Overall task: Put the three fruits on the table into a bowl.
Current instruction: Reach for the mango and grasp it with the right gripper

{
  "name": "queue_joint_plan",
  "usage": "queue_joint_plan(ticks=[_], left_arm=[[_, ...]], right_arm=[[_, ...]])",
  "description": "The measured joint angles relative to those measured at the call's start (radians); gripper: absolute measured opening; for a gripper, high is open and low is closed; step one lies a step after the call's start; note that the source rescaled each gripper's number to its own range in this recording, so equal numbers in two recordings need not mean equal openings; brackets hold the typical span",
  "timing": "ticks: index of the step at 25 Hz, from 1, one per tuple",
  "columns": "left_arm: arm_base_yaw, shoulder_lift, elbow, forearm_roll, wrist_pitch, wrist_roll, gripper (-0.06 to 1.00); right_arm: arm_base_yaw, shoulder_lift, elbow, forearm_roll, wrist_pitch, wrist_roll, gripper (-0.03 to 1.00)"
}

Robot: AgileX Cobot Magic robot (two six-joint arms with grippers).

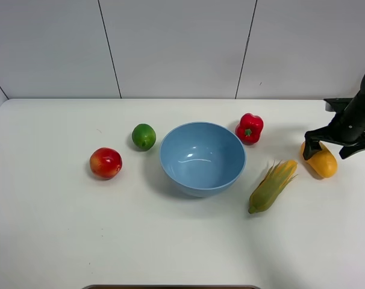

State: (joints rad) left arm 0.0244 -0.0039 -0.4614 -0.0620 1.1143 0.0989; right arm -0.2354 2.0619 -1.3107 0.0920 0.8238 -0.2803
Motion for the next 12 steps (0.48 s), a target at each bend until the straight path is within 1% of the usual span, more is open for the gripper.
queue_joint_plan(ticks=[12], left_arm=[[0.000,0.000,0.000,0.000,0.000,0.000,1.00]], right_arm=[[0.000,0.048,0.000,0.002,-0.037,-0.006,0.93]])
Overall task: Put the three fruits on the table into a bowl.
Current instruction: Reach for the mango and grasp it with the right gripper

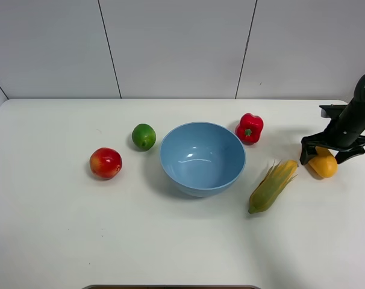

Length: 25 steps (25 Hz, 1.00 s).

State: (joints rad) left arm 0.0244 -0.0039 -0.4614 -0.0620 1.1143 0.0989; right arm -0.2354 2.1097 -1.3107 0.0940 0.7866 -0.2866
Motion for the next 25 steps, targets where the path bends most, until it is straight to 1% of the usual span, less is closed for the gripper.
queue_joint_plan(ticks=[3,7,8,15,18,21,22,25], left_arm=[[0.000,0.000,0.000,0.000,0.000,0.000,1.00],[0.000,0.000,0.000,0.000,0.000,0.000,1.00],[0.000,0.000,0.000,0.000,0.000,0.000,1.00],[0.000,0.000,0.000,0.000,0.000,0.000,1.00],[0.000,0.000,0.000,0.000,0.000,0.000,1.00],[0.000,0.000,0.000,0.000,0.000,0.000,1.00],[0.000,0.000,0.000,0.000,0.000,0.000,1.00],[0.000,0.000,0.000,0.000,0.000,0.000,1.00]], right_arm=[[0.000,0.021,0.000,0.002,-0.006,-0.002,0.88],[0.000,0.035,-0.006,0.000,-0.006,-0.003,0.86],[0.000,0.037,-0.007,-0.001,-0.006,-0.003,0.83],[-0.001,0.038,-0.009,-0.009,-0.008,-0.003,0.46],[-0.001,0.038,-0.009,-0.009,-0.009,-0.003,0.28],[-0.001,0.038,-0.009,-0.009,-0.009,-0.003,0.03],[-0.001,0.038,-0.009,-0.009,-0.009,-0.003,0.00],[-0.001,0.038,-0.009,-0.008,-0.009,-0.003,0.00]])
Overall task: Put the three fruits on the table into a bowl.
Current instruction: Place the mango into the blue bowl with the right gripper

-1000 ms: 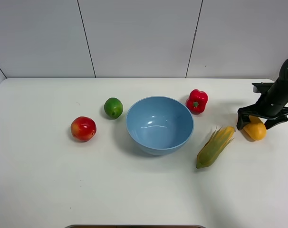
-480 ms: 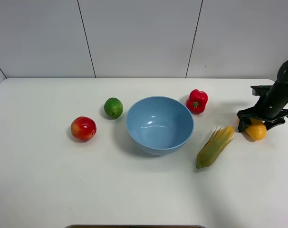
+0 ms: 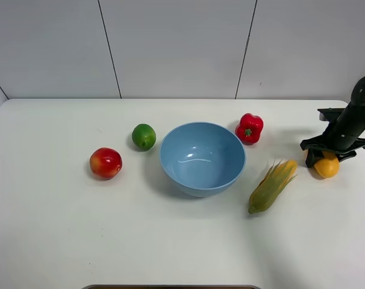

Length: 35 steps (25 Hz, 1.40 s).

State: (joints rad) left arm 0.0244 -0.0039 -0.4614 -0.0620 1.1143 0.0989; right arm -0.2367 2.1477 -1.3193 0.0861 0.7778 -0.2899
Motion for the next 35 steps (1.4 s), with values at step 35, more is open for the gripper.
queue_joint_plan(ticks=[35], left_arm=[[0.000,0.000,0.000,0.000,0.000,0.000,1.00]], right_arm=[[0.024,-0.297,0.004,0.202,0.063,-0.074,0.00]])
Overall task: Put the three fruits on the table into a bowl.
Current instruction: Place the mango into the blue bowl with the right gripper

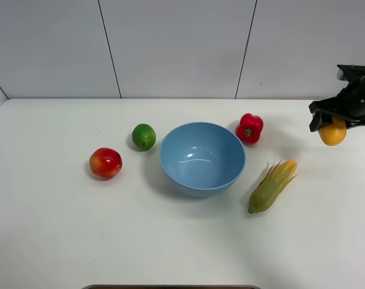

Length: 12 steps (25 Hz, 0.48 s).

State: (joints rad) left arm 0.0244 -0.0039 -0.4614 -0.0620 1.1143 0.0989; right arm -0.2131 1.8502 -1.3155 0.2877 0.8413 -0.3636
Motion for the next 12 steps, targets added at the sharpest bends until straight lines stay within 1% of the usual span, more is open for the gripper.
queue_joint_plan(ticks=[2,6,12], left_arm=[[0.000,0.000,0.000,0.000,0.000,0.000,1.00],[0.000,0.000,0.000,0.000,0.000,0.000,1.00],[0.000,0.000,0.000,0.000,0.000,0.000,1.00]], right_arm=[[0.040,-0.032,0.000,0.036,0.015,-0.029,0.00],[0.174,-0.077,0.000,0.043,0.024,-0.038,0.00],[0.424,-0.094,-0.001,0.043,0.047,-0.038,0.00]])
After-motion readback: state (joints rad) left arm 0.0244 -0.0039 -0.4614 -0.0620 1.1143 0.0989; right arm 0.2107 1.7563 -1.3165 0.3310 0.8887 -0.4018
